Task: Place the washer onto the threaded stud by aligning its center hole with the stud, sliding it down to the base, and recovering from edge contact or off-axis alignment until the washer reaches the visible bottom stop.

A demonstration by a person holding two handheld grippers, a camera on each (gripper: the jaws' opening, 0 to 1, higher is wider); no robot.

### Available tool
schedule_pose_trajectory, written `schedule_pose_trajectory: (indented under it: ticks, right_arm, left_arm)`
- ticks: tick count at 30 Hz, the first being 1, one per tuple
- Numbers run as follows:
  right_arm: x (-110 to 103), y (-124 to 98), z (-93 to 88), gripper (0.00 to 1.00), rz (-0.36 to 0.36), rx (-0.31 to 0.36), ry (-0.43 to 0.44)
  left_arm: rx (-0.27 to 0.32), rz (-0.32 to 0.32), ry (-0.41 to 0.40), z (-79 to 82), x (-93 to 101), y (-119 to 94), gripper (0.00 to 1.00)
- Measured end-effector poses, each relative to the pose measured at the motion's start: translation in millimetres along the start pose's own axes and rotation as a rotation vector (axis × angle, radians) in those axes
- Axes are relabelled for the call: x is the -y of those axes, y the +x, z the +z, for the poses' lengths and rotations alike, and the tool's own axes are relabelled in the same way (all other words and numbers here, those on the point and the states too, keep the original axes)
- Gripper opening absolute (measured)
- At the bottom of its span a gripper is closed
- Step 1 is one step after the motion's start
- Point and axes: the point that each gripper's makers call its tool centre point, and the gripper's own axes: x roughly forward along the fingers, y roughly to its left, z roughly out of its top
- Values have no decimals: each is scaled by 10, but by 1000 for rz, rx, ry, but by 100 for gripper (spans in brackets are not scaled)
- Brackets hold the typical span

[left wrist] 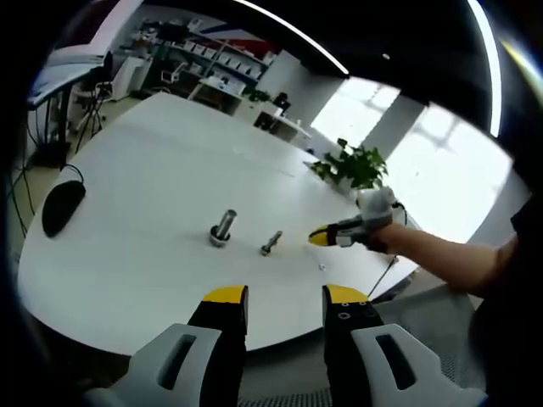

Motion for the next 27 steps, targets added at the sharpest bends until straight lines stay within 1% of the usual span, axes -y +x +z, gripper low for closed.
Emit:
schedule_pose_trajectory:
  ticks: [1,5,6,8,11,12,13,14,16,18,23,27]
  right_arm:
    - [-4,-4,-6,13,2,-4,-4]
    - [-56,-39,-122,19,30,-73,-68]
    - [-86,-53,-169,19,44,-94,-87]
    - [-97,-77,-224,19,46,-115,-101]
    - [-121,-113,-305,19,54,-143,-105]
    - [-126,-124,-365,19,64,-159,-113]
    - [-139,-138,-406,19,87,-179,-166]
    - [-136,-150,-440,19,82,-196,-181]
    - [-142,-161,-505,19,79,-225,-174]
    - [-135,-171,-535,19,81,-236,-187]
    - [-171,-200,-635,21,99,-278,-170]
    - [-159,-189,-717,22,93,-307,-180]
  left_arm:
    - [0,-1,1,-1,2,-1,33]
    - [3,-2,1,2,3,-6,33]
    - [4,-3,1,3,4,-6,33]
    - [5,-4,2,3,2,-8,33]
    - [7,-8,3,7,10,-9,33]
    - [8,-10,4,8,14,-9,33]
    - [9,-11,4,9,16,-8,33]
    - [10,-12,4,10,17,-8,33]
    - [11,-13,5,9,19,-7,33]
    - [10,-14,7,7,22,-7,33]
    - [16,-17,7,15,30,-11,33]
    - [7,-21,12,2,39,-9,33]
